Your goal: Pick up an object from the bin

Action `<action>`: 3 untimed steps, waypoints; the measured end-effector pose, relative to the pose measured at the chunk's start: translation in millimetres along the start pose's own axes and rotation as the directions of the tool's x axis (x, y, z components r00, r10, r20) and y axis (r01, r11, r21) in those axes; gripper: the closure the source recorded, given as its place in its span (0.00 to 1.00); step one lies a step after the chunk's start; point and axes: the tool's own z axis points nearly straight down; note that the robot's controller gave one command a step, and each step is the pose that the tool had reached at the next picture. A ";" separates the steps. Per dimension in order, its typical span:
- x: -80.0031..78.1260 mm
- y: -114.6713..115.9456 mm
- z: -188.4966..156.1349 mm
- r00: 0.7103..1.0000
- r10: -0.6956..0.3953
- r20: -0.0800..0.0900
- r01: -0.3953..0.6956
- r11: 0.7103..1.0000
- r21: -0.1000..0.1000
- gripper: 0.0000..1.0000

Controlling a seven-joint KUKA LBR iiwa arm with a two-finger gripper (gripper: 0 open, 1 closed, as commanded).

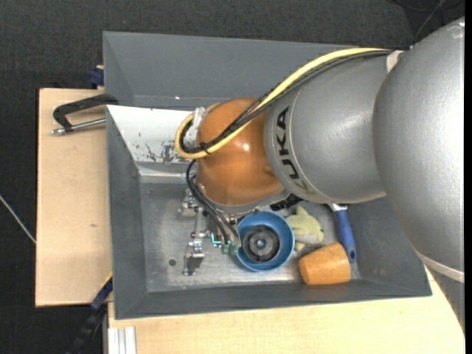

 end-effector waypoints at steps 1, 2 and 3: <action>-16.8 -57.7 74.4 0.975 -0.222 0.012 0.222 0.975 0.000 0.00; -9.1 -144.6 67.4 0.951 -0.308 0.005 0.308 0.951 0.004 0.00; -56.8 -223.0 72.5 0.785 -0.619 0.017 0.619 0.785 0.002 0.00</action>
Offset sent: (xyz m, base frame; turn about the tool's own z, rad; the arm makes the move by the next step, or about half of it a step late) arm 0.0147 -0.0586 -0.0762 -0.2243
